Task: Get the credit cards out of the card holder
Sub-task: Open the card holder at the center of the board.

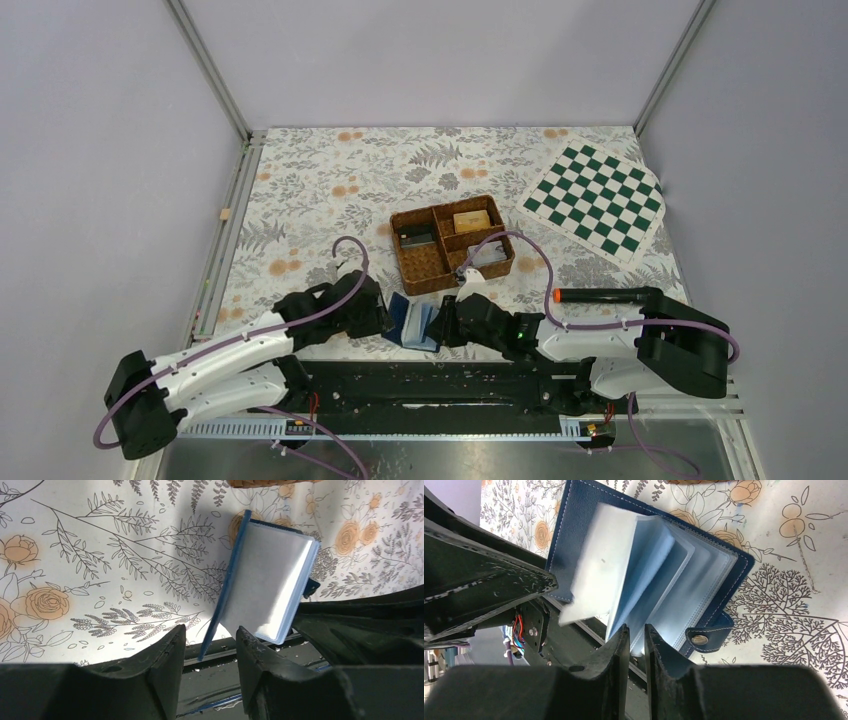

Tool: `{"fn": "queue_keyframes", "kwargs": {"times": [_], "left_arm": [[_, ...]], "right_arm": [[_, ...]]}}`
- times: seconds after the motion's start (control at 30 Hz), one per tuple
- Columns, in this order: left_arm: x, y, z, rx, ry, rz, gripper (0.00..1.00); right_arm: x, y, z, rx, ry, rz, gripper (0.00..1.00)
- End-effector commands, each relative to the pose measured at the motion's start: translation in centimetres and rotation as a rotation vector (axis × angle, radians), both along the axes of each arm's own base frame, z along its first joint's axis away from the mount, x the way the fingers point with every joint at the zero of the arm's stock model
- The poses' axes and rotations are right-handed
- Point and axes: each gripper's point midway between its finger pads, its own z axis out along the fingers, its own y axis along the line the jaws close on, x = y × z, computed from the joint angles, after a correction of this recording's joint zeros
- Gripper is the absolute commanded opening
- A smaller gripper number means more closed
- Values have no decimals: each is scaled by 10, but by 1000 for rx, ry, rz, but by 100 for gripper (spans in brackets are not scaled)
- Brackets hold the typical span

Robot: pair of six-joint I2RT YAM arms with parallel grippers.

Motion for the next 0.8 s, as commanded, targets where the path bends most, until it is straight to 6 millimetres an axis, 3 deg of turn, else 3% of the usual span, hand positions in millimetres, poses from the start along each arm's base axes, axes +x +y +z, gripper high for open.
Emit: {"fn": "queue_keyframes", "kwargs": {"times": [0.0,0.23,0.43,0.53,0.77], "left_arm": [[10,-12,26,-60,-55,2,42],[9,-15,16,-20,-31,-46,50],[8,-25,12,-59,-29,-76,52],[6,-27,9,-67,-16,-84,49],[1,-28,5,-92,-1,-78,39]], "right_arm": [[9,1,3,2,-25,-38,23],[11,3,4,4,-30,-38,16],[11,9,13,30,-44,-18,21],[12,13,17,41,-53,-10,27],[10,28,28,94,-56,25,29]]}}
